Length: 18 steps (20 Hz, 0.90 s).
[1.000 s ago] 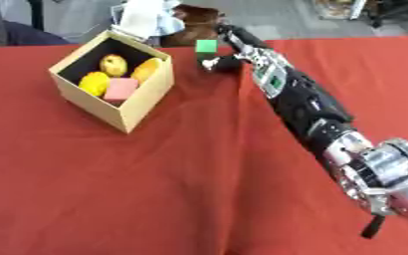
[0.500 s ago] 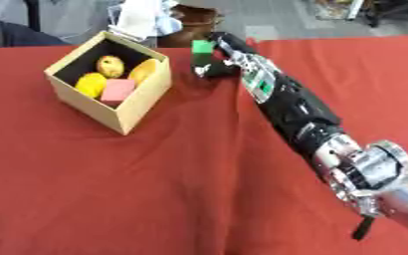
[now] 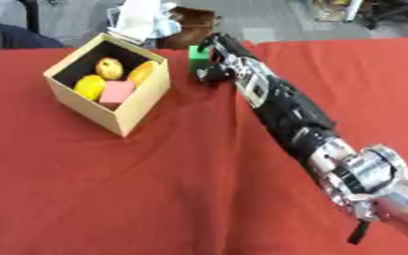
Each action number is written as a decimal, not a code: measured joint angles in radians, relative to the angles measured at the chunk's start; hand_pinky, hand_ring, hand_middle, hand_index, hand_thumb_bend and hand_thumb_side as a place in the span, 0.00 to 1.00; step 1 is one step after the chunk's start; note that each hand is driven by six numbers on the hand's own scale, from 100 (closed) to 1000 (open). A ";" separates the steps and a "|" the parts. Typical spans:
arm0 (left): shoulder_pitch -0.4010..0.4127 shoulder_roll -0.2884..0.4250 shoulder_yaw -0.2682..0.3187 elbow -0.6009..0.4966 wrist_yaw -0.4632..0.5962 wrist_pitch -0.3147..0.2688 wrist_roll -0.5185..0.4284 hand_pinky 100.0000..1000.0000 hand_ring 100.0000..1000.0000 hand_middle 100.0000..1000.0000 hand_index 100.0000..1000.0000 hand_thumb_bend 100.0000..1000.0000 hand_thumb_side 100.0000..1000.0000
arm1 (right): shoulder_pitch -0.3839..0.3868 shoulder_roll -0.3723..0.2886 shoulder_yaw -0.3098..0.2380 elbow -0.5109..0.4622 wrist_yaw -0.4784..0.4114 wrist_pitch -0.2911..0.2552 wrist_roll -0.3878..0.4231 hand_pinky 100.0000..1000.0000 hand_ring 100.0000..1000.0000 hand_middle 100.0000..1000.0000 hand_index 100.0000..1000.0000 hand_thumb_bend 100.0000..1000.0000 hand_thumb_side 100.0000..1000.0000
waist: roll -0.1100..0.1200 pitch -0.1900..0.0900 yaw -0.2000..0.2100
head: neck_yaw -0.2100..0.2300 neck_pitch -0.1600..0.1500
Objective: Pick up objects on the table and place them in the box.
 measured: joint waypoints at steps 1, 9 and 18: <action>0.000 0.000 0.000 0.000 0.000 0.000 0.000 0.65 0.50 0.50 0.80 0.34 0.16 | 0.001 0.002 0.000 -0.010 0.000 0.003 -0.018 0.52 0.52 0.34 0.49 0.00 0.00 | 0.000 0.000 -0.003 | 0.000 0.000; -0.001 0.000 0.000 0.000 0.000 0.001 0.002 0.65 0.50 0.50 0.80 0.34 0.16 | -0.012 0.005 0.034 -0.097 -0.054 -0.007 -0.130 0.51 0.51 0.32 0.48 0.00 0.00 | 0.000 -0.001 -0.021 | 0.002 0.000; -0.002 0.000 0.001 0.000 0.000 0.000 0.005 0.65 0.50 0.50 0.80 0.34 0.16 | -0.047 0.017 0.129 -0.278 -0.152 -0.058 -0.065 0.53 0.51 0.33 0.48 0.00 0.00 | 0.000 -0.002 -0.023 | 0.004 0.001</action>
